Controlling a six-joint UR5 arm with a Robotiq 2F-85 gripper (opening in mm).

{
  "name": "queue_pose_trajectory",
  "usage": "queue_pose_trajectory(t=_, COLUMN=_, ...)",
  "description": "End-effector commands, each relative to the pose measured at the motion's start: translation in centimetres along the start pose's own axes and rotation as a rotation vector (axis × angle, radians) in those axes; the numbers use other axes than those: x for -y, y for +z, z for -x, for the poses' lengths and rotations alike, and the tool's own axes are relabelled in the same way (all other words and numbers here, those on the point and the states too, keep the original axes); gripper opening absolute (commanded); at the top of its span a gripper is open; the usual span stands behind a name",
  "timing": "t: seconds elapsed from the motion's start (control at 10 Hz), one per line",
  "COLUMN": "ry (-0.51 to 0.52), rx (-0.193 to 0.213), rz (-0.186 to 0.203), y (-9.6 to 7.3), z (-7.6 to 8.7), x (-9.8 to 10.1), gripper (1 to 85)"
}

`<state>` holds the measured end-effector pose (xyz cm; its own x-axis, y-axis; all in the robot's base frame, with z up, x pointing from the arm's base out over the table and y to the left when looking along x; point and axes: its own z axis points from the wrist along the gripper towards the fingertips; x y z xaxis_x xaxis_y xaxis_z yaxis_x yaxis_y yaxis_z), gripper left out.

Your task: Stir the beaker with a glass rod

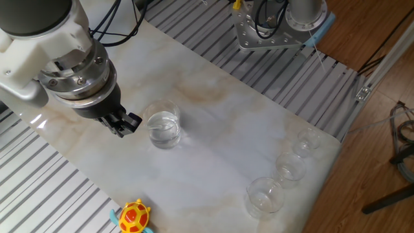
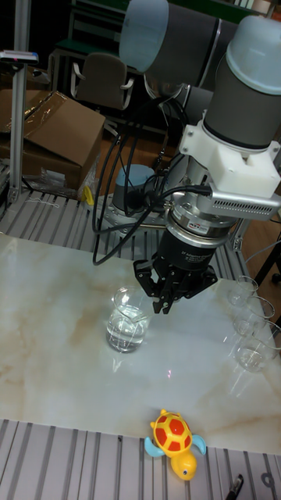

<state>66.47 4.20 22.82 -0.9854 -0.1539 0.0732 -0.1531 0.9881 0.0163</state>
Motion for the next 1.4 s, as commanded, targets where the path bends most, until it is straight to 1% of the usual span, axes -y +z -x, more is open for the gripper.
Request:
queue_pose_trajectory(t=0.0, ry=0.000, rx=0.003, rz=0.011, y=-0.12, z=0.00, x=-0.21, gripper=6.3)
queue_pose_trajectory(t=0.1, ry=0.000, rx=0.003, rz=0.011, y=-0.13, z=0.00, x=-0.21, gripper=3.3)
queue_pose_trajectory(t=0.4, ry=0.003, rx=0.001, rz=0.010, y=-0.19, z=-0.08, x=-0.12, gripper=1.3)
queue_pose_trajectory(t=0.9, ry=0.005, rx=0.001, rz=0.010, y=-0.29, z=-0.11, x=-0.10, gripper=1.0)
queue_pose_trajectory(t=1.3, ry=0.009, rx=0.009, rz=0.012, y=-0.58, z=0.00, x=-0.12, gripper=1.0)
